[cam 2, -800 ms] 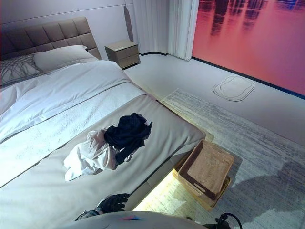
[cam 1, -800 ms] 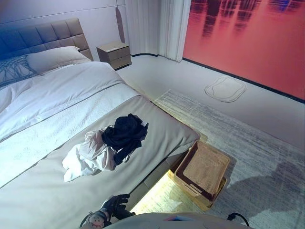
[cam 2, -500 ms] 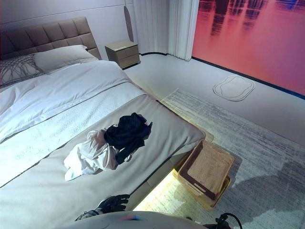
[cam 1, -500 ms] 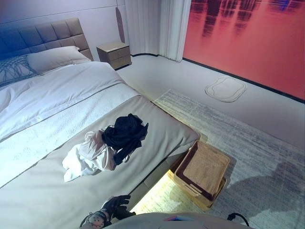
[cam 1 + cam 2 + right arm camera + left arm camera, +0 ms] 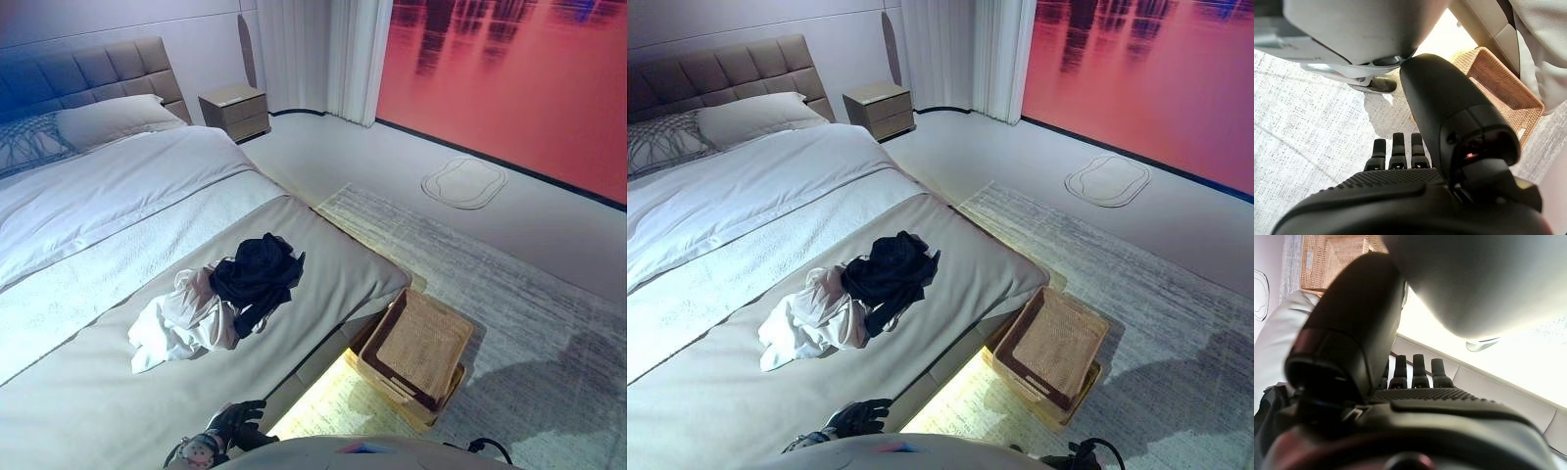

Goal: Pick up the clothes from the bed and place them into the basket

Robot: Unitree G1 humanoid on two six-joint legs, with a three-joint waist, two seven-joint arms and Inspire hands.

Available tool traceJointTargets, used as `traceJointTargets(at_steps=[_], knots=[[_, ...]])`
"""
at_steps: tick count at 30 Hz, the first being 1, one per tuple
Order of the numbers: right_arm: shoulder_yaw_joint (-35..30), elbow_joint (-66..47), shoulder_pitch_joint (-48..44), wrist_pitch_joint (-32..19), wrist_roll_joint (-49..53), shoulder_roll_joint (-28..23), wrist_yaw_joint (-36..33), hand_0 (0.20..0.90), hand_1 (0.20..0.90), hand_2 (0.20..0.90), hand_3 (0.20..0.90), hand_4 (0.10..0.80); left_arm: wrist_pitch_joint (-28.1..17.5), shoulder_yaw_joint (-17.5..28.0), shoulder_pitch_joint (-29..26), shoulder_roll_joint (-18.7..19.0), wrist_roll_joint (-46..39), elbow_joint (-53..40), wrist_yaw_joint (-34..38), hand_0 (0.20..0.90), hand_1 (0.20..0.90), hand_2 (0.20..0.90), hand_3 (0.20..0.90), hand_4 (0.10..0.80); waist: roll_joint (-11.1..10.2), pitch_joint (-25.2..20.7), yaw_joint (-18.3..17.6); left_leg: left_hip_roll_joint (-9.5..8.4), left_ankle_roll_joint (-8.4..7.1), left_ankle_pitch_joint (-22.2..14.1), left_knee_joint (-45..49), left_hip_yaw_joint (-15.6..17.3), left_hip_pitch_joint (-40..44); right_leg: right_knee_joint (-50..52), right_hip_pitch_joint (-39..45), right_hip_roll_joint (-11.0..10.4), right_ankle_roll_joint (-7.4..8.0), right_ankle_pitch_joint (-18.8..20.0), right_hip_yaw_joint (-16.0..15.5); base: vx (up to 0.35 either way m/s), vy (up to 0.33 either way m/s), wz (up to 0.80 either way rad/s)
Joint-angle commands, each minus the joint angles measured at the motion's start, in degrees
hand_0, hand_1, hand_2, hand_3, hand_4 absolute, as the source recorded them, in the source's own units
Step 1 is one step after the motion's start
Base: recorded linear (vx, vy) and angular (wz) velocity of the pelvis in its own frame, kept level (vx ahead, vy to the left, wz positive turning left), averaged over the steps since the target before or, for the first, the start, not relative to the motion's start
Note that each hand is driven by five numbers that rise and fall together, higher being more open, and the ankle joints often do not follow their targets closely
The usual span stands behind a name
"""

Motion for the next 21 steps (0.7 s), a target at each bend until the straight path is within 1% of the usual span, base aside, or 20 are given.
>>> traceJointTargets(at_steps=[1, 2, 3, 4, 6, 8, 10, 11, 12, 13, 14, 15, 16, 17, 18, 19, 21], knots=[[0.4, -2.1, -3.4, -3.5, -0.4, 1.5, -0.1, 0.9, 0.9, 0.9, 0.9, 0.8, -3.6, 1.9, -4.5, -2.2, -0.1, 1.5, 3.0, 0.9, 0.9, 0.9, 0.9, 0.8, 0.0, 4.2, -0.4, -0.11, -0.62, 0.2, 2.3, 2.3, -1.2, 5.3, 4.3, -1.5, -0.02, -5.1, 0.1, 0.02, 0.09, 0.03], [0.1, -2.2, -3.0, -4.0, 0.4, 1.5, -0.3, 0.9, 0.9, 0.9, 0.9, 0.8, -3.5, 1.7, -4.9, -2.3, 0.3, 1.4, 3.4, 0.9, 0.9, 0.9, 0.9, 0.8, 0.0, 4.5, -0.3, -0.16, -0.5, 0.2, 2.8, 3.2, -1.7, 5.7, 4.3, -1.9, 0.06, -5.2, -0.7, 0.041, 0.127, 0.17], [-0.1, -2.3, -2.8, -4.5, 1.6, 1.4, -0.8, 0.9, 0.9, 0.9, 0.9, 0.8, -3.3, 1.5, -5.1, -2.1, 0.3, 1.3, 3.5, 0.9, 0.9, 0.9, 0.9, 0.8, -0.1, 4.7, 0.0, -0.41, -0.22, 0.3, 2.4, 2.6, -2.0, 6.2, 4.3, -2.4, 0.23, -5.2, -1.3, 0.07, 0.132, 0.29], [-0.4, -2.3, -3.1, -4.3, 2.7, 1.2, -0.9, 0.9, 0.9, 0.9, 0.9, 0.8, -3.4, 1.6, -5.1, -1.7, 0.6, 1.3, 2.8, 0.9, 0.9, 0.9, 0.9, 0.8, -0.1, 4.9, 0.3, -1.03, 0.18, 0.3, 1.9, 1.5, -1.9, 6.7, 4.2, -2.7, 0.4, -5.2, -1.3, 0.097, 0.148, 0.4], [-1.1, -2.1, -3.4, -4.1, 4.0, 1.0, -0.8, 0.9, 0.9, 0.9, 0.9, 0.8, -3.7, 1.7, -5.1, -1.5, 1.0, 1.5, 1.9, 0.9, 0.9, 0.9, 0.9, 0.8, 0.0, 5.0, 0.4, -1.58, 0.72, 0.3, 1.4, 0.9, -1.6, 7.6, 3.9, -3.0, 0.7, -5.3, -1.1, 0.11, 0.15, 0.24], [-2.3, -2.2, -4.3, -4.4, 4.4, 0.6, -0.9, 0.9, 0.9, 0.9, 0.9, 0.8, -4.3, 2.6, -4.3, -1.1, -2.6, 1.2, -1.0, 0.9, 0.9, 0.9, 0.9, 0.8, 0.0, 5.1, 0.5, -2.96, 2.72, -0.3, 1.5, 0.5, -1.6, 14.8, 1.2, -4.1, 1.93, -4.9, 1.3, 0.107, 0.214, 0.09], [-2.8, -2.8, -4.8, -5.1, 5.8, 0.4, -1.2, 0.9, 0.9, 0.9, 0.9, 0.8, -4.0, 3.0, -4.5, -0.8, -4.0, 0.7, -1.7, 0.9, 0.9, 0.9, 0.9, 0.8, 0.2, 5.5, 0.6, -3.56, 3.76, -0.4, 2.0, 0.4, -2.1, 20.6, -1.5, -4.7, 2.46, -4.0, 2.5, 0.021, 0.158, 0.02], [-3.1, -3.9, -5.1, -5.5, 6.7, 0.2, -1.0, 0.9, 0.9, 0.9, 0.9, 0.8, -3.9, 3.3, -4.6, -0.4, -4.8, 0.2, -1.8, 0.9, 0.9, 0.9, 0.9, 0.8, 0.6, 6.1, 0.6, -3.85, 4.6, -0.6, 3.0, 0.1, -2.9, 27.4, -4.1, -5.4, 2.5, -2.0, 4.0, 0.035, 0.197, 0.06], [-3.5, -5.2, -5.2, -5.8, 7.3, 0.0, -0.3, 0.9, 0.9, 0.9, 0.9, 0.8, -3.9, 3.7, -4.7, 0.1, -5.5, 0.0, -2.3, 0.9, 0.9, 0.9, 0.9, 0.8, 1.2, 6.7, 0.5, -4.08, 5.36, -1.0, 3.7, -0.3, -3.3, 33.7, -7.0, -6.1, 2.36, 0.9, 5.9, 0.067, 0.2, 0.18], [-3.8, -5.9, -5.3, -6.3, 7.1, -0.1, -0.5, 0.9, 0.9, 0.9, 0.9, 0.8, -4.0, 4.0, -4.7, 0.6, -5.4, -0.2, -2.8, 0.9, 0.9, 0.9, 0.9, 0.8, 1.4, 6.9, 0.3, -4.34, 5.88, -1.4, 4.1, -0.6, -3.5, 37.3, -9.5, -6.5, 2.34, 2.8, 7.6, 0.12, 0.115, 0.3], [-3.9, -6.3, -5.5, -7.0, 7.0, -0.5, -0.4, 0.9, 0.9, 0.9, 0.9, 0.8, -4.1, 3.8, -4.5, 1.1, -5.0, -0.4, -3.1, 0.9, 0.9, 0.9, 0.9, 0.8, 1.6, 7.3, -0.1, -4.39, 6.15, -1.7, 4.1, -1.2, -3.2, 39.2, -11.9, -5.5, 2.08, 3.8, 9.9, 0.165, 0.006, 0.54], [-3.9, -6.5, -5.8, -7.4, 6.4, -1.0, -0.3, 0.9, 0.9, 0.9, 0.9, 0.8, -3.7, 3.8, -4.3, 1.8, -5.1, -0.7, -3.0, 0.9, 0.9, 0.9, 0.9, 0.8, 1.5, 7.4, -0.6, -4.59, 6.15, -1.9, 3.7, -2.1, -2.7, 38.3, -13.2, -4.2, 1.87, 4.0, 11.4, 0.147, -0.047, 0.7], [-3.8, -6.5, -5.9, -7.5, 6.5, -1.0, -0.5, 0.9, 0.9, 0.9, 0.9, 0.8, -3.7, 3.7, -4.3, 1.9, -5.1, -0.7, -3.0, 0.9, 0.9, 0.9, 0.9, 0.8, 1.3, 7.5, -0.8, -4.7, 6.11, -1.9, 3.5, -2.4, -2.5, 37.7, -13.2, -3.9, 1.81, 3.8, 11.6, 0.222, -0.203, 1.03], [-3.8, -6.8, -6.8, -8.3, 7.3, -2.1, -0.8, 0.9, 0.9, 0.9, 0.9, 0.8, -2.9, 3.1, -4.5, 2.8, -5.4, -0.8, -2.7, 0.9, 0.9, 0.9, 0.9, 0.8, 0.4, 7.5, -1.3, -5.19, 5.6, -2.3, 3.1, -5.0, -1.8, 29.1, -12.5, -2.1, 1.24, 2.1, 12.7, 0.263, -0.368, 1.32], [-4.1, -6.2, -8.3, -9.0, 7.4, -3.0, -0.6, 0.9, 0.9, 0.9, 0.9, 0.8, -2.6, 2.9, -5.1, 3.3, -5.5, -0.6, -2.2, 0.9, 0.9, 0.9, 0.9, 0.8, -0.6, 7.7, -1.7, -5.7, 5.21, -3.3, 3.1, -7.0, -1.2, 19.9, -11.9, -2.0, 1.44, 2.3, 12.9, 0.351, -0.506, 1.32], [-4.6, -5.3, -10.0, -9.7, 6.6, -3.8, -1.2, 0.9, 0.9, 0.9, 0.9, 0.8, -2.7, 2.8, -5.4, 3.5, -5.5, -0.1, -1.6, 0.9, 0.9, 0.9, 0.9, 0.8, -1.4, 7.8, -1.7, -5.99, 4.98, -4.2, 2.9, -8.2, -0.7, 14.3, -12.3, -2.3, 2.06, 4.0, 12.7, 0.264, -0.41, 0.9], [-5.1, -4.6, -12.1, -9.8, 5.9, -4.9, -1.8, 0.9, 0.9, 0.9, 0.9, 0.8, -2.7, 2.9, -5.4, 3.8, -6.0, 0.1, -0.7, 0.9, 0.9, 0.9, 0.9, 0.8, -1.5, 8.2, -1.5, -5.45, 4.85, -4.9, 2.4, -9.6, 0.2, 12.9, -13.4, -2.3, 2.48, 5.8, 13.2, 0.242, -0.296, 0.37]])
